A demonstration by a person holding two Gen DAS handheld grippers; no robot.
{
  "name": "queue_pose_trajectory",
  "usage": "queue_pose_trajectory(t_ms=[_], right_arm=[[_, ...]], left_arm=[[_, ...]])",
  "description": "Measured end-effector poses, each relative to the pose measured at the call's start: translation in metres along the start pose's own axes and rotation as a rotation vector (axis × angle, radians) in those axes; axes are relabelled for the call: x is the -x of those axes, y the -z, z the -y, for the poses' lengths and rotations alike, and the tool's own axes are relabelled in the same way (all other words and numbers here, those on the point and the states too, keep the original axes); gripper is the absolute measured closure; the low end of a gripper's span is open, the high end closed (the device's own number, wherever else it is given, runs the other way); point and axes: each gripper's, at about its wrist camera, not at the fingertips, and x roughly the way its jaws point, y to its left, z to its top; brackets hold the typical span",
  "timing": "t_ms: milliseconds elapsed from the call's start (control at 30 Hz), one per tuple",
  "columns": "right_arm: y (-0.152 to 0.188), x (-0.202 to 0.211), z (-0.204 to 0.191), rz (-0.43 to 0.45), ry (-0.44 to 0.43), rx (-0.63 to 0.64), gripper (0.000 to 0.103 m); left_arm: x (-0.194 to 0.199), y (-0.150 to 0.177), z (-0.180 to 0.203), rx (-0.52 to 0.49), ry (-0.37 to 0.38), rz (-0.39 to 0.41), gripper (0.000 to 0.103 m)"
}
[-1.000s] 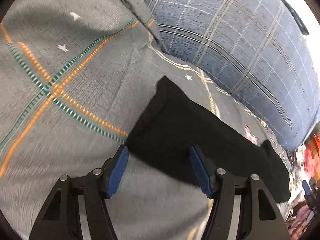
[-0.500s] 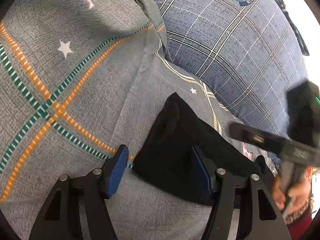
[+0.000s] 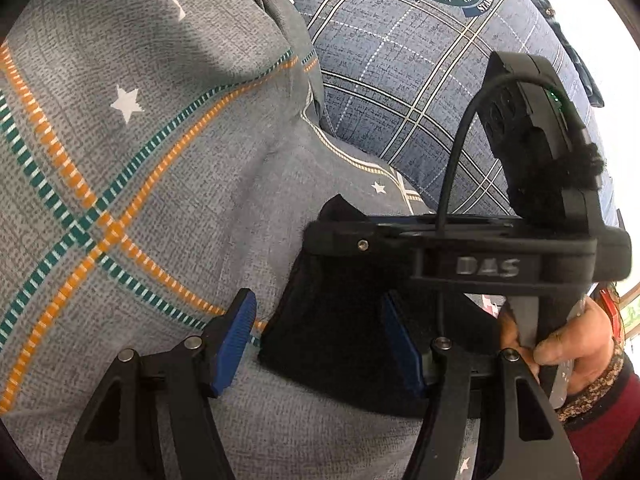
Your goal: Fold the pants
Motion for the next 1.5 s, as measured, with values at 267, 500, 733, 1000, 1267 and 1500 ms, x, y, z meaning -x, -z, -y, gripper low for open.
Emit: queue_pose_trajectory(t_ms=[267,500,733,1000,1267,1500], right_arm=[[0.016,0.037,-0.016,0.066,0.059,-0.009,0.083],[0.033,0.084,-0.029,0.154,0.075,-0.015,0.085],[0.028,0.107,-0.04,0.197,0.07,-0.033,0.085],[0.04,0.116,-0.045,0.198,0.072,-0.027,0.085],[0.075,0.162,-0.016,0.312,0.046,-0.117,0.085],[0.151,0.21,0.037,0.403,0.051,-0.262,0.085]], left_arm=[[0.027,0.004,-0.021,0.134,0.056,-0.014,0.092],[0.06,0.016,0.002,0.054,0.05,0.064,0.064],[0.069,0.023,0.031,-0.128,0.069,0.129,0.018],[0.032,0.006,0.027,-0.071,0.189,-0.055,0.09],[0.063,0.02,0.094,-0.19,0.232,-0.034,0.09],[0.05,0.049,0.177,-0.287,0.299,-0.09,0.09]])
